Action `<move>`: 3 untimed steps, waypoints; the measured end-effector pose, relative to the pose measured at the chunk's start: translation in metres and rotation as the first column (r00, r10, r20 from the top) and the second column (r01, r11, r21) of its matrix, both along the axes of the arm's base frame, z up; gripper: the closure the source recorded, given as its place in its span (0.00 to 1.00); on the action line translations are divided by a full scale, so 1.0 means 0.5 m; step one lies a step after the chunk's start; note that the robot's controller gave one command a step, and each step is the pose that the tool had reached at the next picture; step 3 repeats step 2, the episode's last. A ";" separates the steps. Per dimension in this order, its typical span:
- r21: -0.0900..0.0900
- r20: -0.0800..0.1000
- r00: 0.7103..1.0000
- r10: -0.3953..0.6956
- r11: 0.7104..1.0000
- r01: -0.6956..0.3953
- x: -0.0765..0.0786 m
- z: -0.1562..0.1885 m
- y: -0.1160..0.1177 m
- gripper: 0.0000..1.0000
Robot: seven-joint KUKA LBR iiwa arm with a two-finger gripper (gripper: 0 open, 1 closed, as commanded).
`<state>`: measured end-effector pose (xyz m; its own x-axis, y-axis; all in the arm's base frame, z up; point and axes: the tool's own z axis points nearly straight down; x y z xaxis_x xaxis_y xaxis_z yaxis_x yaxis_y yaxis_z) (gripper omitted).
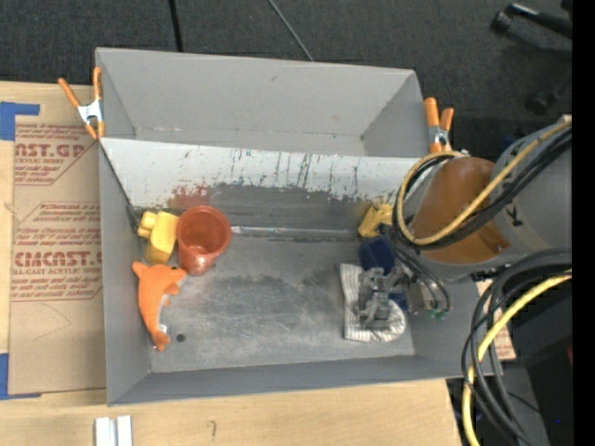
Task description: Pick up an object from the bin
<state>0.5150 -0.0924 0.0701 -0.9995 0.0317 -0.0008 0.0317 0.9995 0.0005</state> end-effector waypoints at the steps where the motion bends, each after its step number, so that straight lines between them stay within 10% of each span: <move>1: 0.002 -0.009 1.000 -0.001 1.000 0.001 -0.031 0.082 0.019 1.00; 2: 0.000 0.005 1.000 -0.011 1.000 0.011 0.050 0.416 -0.017 1.00; 3: 0.000 0.005 1.000 -0.011 1.000 0.011 0.050 0.416 -0.017 1.00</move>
Offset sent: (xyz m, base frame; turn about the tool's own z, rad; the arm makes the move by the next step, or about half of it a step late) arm 0.0238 -0.0094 0.2075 0.0118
